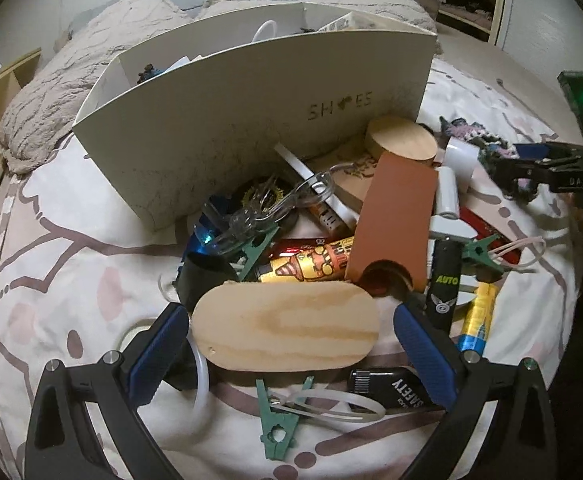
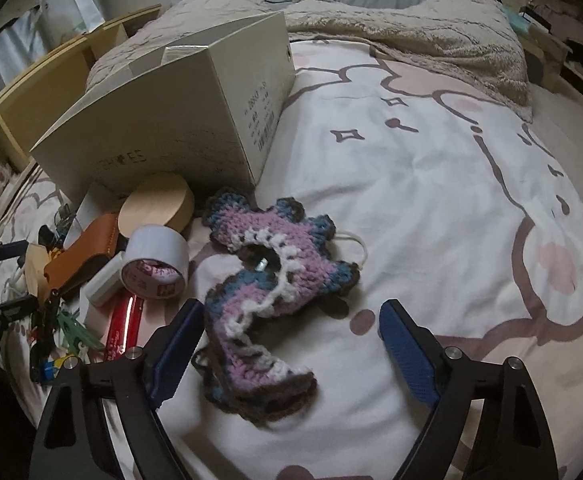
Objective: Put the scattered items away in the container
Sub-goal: 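Lower the right tool onto the crocheted piece and close on it, then lift the crocheted piece with the right tool while the left tool grasps the wooden oval board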
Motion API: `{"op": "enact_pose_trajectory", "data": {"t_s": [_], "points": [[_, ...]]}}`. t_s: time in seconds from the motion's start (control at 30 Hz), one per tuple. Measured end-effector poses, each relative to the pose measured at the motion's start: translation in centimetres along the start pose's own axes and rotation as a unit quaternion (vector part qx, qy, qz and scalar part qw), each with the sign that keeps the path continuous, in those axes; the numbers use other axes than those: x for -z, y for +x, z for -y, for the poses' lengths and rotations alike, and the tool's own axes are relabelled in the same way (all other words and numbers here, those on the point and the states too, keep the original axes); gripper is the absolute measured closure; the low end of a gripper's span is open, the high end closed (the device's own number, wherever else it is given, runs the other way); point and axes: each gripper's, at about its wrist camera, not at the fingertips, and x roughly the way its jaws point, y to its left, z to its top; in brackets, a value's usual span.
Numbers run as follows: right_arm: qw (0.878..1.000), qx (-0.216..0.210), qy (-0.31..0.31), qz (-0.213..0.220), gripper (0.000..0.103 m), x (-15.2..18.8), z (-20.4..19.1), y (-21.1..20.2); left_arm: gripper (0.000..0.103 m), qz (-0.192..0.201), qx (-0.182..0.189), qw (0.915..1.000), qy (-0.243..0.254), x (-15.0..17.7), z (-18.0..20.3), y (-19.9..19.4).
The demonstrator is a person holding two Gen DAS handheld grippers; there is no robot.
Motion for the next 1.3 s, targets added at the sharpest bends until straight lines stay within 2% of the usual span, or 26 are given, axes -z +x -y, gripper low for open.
{"op": "enact_pose_trajectory", "data": {"t_s": [0.23, 0.47, 0.5, 0.53, 0.57, 0.63, 0.67, 0.8, 0.87, 1.1, 1.17, 1.3], "points": [[0.999, 0.010, -0.028, 0.026, 0.014, -1.6, -0.8, -0.1, 0.000, -0.006, -0.009, 0.9999, 0.008, 0.3, 0.6, 0.3], [0.998, 0.017, -0.058, 0.005, 0.044, -1.0, -1.2, 1.1, 0.000, -0.008, -0.032, 0.9993, 0.016, 0.5, 0.8, 0.6], [0.998, 0.015, -0.059, 0.002, 0.045, -1.0, -1.1, 1.3, 0.000, -0.009, -0.034, 0.9992, 0.016, 0.6, 0.8, 0.6], [0.998, 0.010, -0.058, 0.003, 0.050, -0.8, -1.1, 1.2, 0.000, -0.010, -0.037, 0.9992, 0.015, 0.6, 0.8, 0.6], [0.998, 0.005, -0.057, 0.005, 0.059, -0.8, -1.1, 1.0, 0.000, -0.011, -0.039, 0.9991, 0.011, 0.7, 0.7, 0.7], [0.998, 0.001, -0.058, 0.005, 0.063, -0.8, -1.1, 0.8, 0.000, -0.010, -0.041, 0.9991, 0.000, 0.7, 0.4, 0.6], [0.998, 0.000, -0.059, 0.006, 0.068, -0.7, -1.3, 0.6, 0.000, -0.009, -0.041, 0.9991, -0.004, 0.7, 0.2, 0.6], [0.999, -0.014, -0.047, 0.004, 0.073, -0.5, -1.1, 0.4, 0.000, -0.006, -0.030, 0.9994, -0.014, 0.6, 0.0, 0.3], [0.999, -0.025, -0.034, 0.004, 0.079, -0.5, -0.8, 0.2, 0.000, 0.000, -0.030, 0.9995, -0.010, 0.6, 0.0, 0.1], [0.999, -0.050, -0.002, 0.018, 0.081, -0.7, -0.2, -1.2, 0.001, -0.002, -0.024, 0.9997, -0.007, 0.7, 0.3, 0.1], [0.998, -0.055, 0.003, 0.022, 0.081, -0.8, -0.2, -1.7, 0.007, -0.002, -0.025, 0.9997, -0.004, 0.6, 0.3, 0.1], [0.998, -0.064, 0.010, 0.025, 0.081, -0.9, -0.2, -2.1, 0.009, 0.001, -0.031, 0.9995, 0.007, 0.5, 0.6, 0.0]]}}
